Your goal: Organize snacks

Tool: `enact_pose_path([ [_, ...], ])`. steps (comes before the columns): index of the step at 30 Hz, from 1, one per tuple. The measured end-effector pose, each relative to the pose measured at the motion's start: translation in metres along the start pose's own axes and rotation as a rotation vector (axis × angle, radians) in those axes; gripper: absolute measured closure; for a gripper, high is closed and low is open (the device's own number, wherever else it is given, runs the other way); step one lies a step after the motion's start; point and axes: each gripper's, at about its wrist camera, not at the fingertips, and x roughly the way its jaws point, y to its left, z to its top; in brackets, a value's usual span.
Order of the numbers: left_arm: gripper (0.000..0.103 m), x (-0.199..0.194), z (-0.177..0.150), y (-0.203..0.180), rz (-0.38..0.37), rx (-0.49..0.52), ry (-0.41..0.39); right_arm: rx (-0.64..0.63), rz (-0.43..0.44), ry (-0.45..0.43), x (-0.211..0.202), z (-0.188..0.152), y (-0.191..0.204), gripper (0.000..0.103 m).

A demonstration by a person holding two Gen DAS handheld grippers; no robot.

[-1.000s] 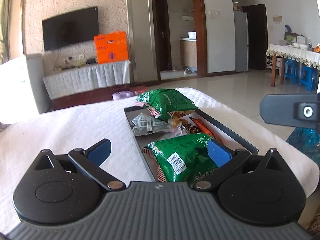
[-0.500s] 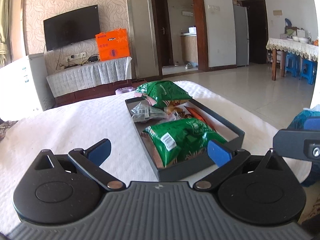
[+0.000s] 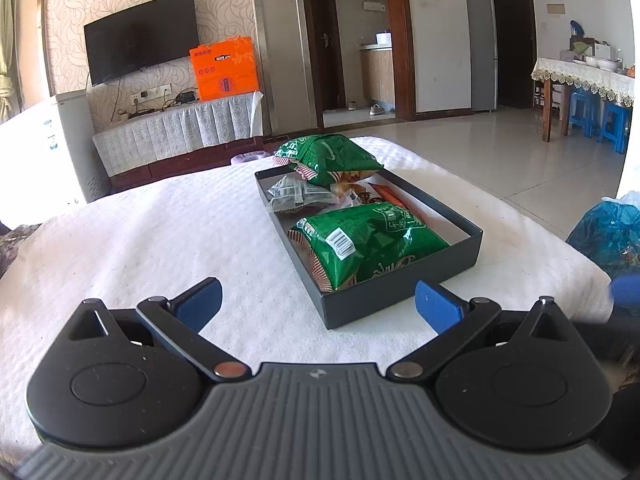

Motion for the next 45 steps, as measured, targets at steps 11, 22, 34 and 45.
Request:
enact_pose_path([
  [11, 0.000, 0.001, 0.000, 0.011, 0.008, -0.025, 0.019, -0.020, -0.002, 0.058, 0.015, 0.000, 0.004, 0.038],
  [22, 0.000, 0.002, -0.002, 0.014, 0.011, -0.021, 0.031, -0.045, 0.003, 0.108, 0.023, 0.000, 0.007, 0.038],
  [34, 0.000, 0.002, -0.004, 0.017, 0.014, -0.023, 0.035, -0.041, 0.005, 0.125, 0.026, 0.000, 0.006, 0.038],
  [45, 0.000, 0.001, -0.005, 0.017, 0.016, -0.020, 0.034, -0.042, 0.002, 0.133, 0.028, 0.000, 0.007, 0.038],
])
